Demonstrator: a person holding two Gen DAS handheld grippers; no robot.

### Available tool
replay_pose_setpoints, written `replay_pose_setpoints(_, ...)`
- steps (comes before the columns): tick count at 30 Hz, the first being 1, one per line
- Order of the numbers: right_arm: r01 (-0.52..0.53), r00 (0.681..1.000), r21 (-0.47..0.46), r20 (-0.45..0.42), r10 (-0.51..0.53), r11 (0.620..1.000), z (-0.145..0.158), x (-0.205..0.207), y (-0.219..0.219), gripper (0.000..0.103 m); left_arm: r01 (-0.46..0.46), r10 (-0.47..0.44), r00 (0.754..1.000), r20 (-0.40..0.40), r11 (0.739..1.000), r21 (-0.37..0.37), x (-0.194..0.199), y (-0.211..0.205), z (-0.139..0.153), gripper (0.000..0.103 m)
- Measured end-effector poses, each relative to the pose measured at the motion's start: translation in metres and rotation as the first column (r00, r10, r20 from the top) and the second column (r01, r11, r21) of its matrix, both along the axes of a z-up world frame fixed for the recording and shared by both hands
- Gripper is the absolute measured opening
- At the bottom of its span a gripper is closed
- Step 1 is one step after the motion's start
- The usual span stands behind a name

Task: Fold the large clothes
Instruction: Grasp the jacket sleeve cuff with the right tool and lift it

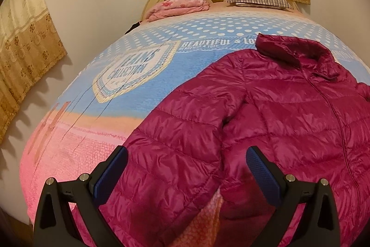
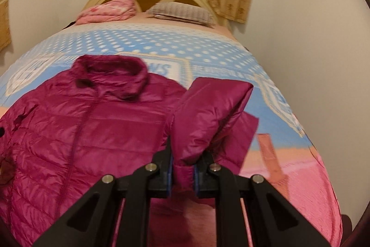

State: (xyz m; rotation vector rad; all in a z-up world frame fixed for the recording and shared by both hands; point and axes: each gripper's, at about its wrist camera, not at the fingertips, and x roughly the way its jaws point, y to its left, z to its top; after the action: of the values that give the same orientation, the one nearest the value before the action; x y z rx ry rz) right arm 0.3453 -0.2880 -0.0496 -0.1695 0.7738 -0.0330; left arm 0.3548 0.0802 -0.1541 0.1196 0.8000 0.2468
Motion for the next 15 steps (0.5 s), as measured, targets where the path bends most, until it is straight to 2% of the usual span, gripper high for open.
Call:
replay_pose_setpoints(7, -0.127, 0.992, -0.04, -0.021, 0.126, 0.991, -0.016, 0.005, 0.075, 0.016, -0.008, 0.008, 1.0, -0.006, 1.0, -0.001, 0.008, 0.005, -0.002, 0.102)
replay_pose_setpoints(15, -0.204, 0.976, -0.015, -0.075, 0.202, 0.979, -0.051, 0.008, 0.13, 0.018, -0.031, 0.031, 0.999, -0.02, 0.999, 0.008, 0.01, 0.014, -0.005, 0.102)
